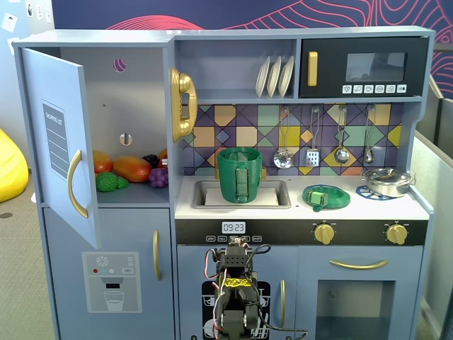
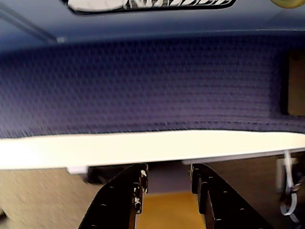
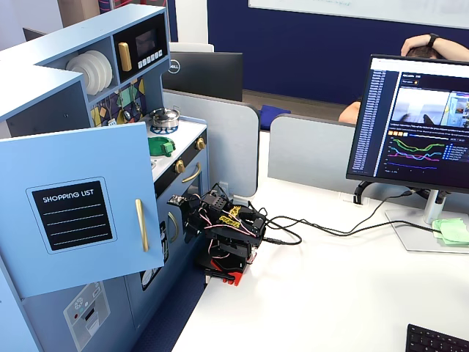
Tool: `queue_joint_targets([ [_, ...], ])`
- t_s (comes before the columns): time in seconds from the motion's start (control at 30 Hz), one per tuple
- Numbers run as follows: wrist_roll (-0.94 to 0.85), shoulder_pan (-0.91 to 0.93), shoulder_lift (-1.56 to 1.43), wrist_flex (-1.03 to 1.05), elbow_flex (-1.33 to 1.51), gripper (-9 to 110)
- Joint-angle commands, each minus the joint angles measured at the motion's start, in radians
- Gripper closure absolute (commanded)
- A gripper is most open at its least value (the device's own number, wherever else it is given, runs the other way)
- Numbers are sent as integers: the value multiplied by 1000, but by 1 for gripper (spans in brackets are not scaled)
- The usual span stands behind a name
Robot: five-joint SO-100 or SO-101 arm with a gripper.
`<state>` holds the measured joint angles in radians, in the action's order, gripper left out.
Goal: Take off the lid from the green recipient and place it on the counter
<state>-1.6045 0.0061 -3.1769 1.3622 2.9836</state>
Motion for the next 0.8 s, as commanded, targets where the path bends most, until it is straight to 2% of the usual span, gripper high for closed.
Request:
queue_joint_targets([
  [0.0, 69, 20, -2, 172, 12, 100],
  [0.77, 69, 41, -2, 172, 12, 100],
])
